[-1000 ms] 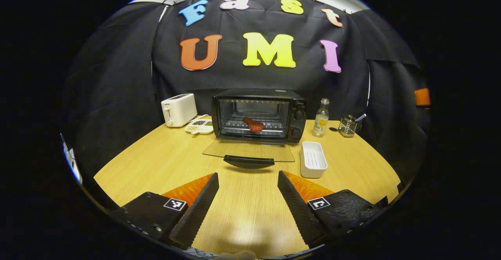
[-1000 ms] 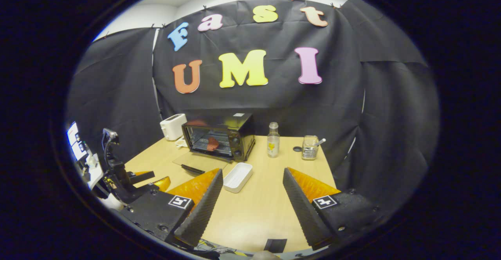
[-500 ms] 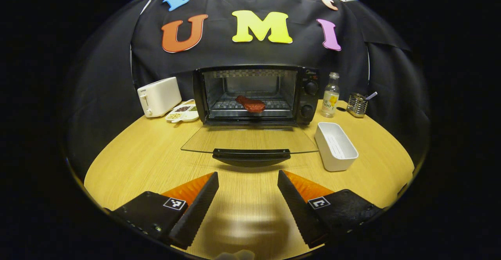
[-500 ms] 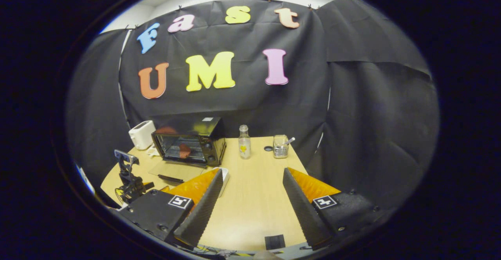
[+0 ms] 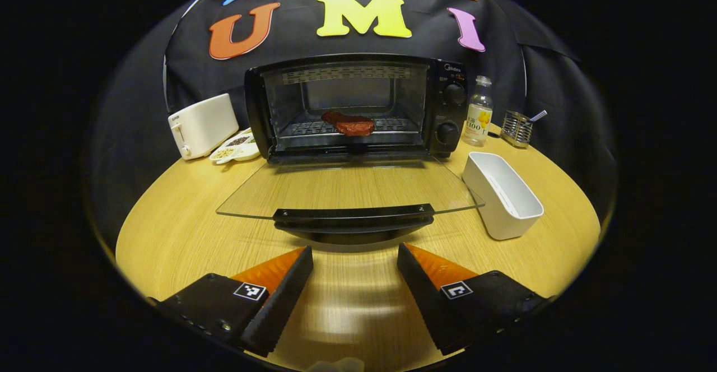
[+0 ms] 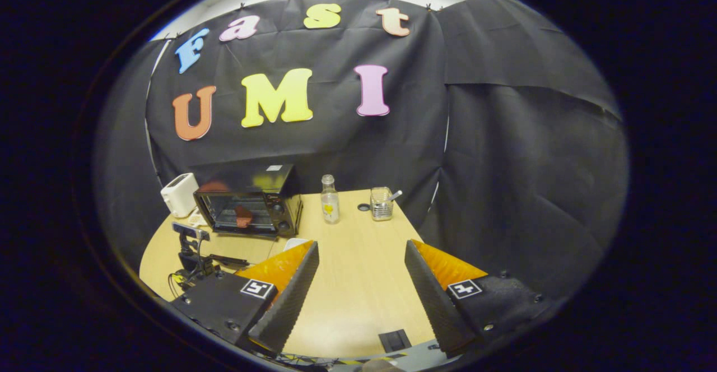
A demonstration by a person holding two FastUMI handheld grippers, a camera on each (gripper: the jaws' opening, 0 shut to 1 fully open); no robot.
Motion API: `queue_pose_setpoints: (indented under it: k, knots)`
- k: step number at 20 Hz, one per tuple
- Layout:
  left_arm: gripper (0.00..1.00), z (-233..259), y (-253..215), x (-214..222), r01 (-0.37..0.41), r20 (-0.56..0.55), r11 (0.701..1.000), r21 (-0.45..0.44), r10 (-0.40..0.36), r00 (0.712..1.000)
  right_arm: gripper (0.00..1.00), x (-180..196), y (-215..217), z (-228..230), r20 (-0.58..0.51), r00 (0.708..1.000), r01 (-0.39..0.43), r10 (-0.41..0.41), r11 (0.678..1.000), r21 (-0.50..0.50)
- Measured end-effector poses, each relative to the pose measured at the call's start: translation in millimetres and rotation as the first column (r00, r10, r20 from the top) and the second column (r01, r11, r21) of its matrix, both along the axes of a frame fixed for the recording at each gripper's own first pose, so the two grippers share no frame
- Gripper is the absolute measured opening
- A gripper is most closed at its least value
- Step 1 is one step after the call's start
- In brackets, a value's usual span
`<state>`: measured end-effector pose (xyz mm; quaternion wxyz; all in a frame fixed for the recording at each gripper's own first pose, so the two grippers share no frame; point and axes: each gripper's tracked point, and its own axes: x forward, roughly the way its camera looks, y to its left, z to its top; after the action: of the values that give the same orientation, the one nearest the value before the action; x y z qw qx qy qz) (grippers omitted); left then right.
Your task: Open the electric oven with the left hand, put the food in, and close the electric oven.
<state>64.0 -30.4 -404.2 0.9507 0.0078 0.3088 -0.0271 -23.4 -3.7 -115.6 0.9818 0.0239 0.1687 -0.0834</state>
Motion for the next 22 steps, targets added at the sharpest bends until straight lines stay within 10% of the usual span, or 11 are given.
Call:
queue_pose_setpoints:
  k: [22]
  knots:
    - [0.97, 74, 12, 35, 0.005, 0.083, 1.000, -0.015, -0.004, 0.997, 0.98, 17, 7, -6, 0.019, 1.000, -0.023, 0.022, 0.998, 0.063]
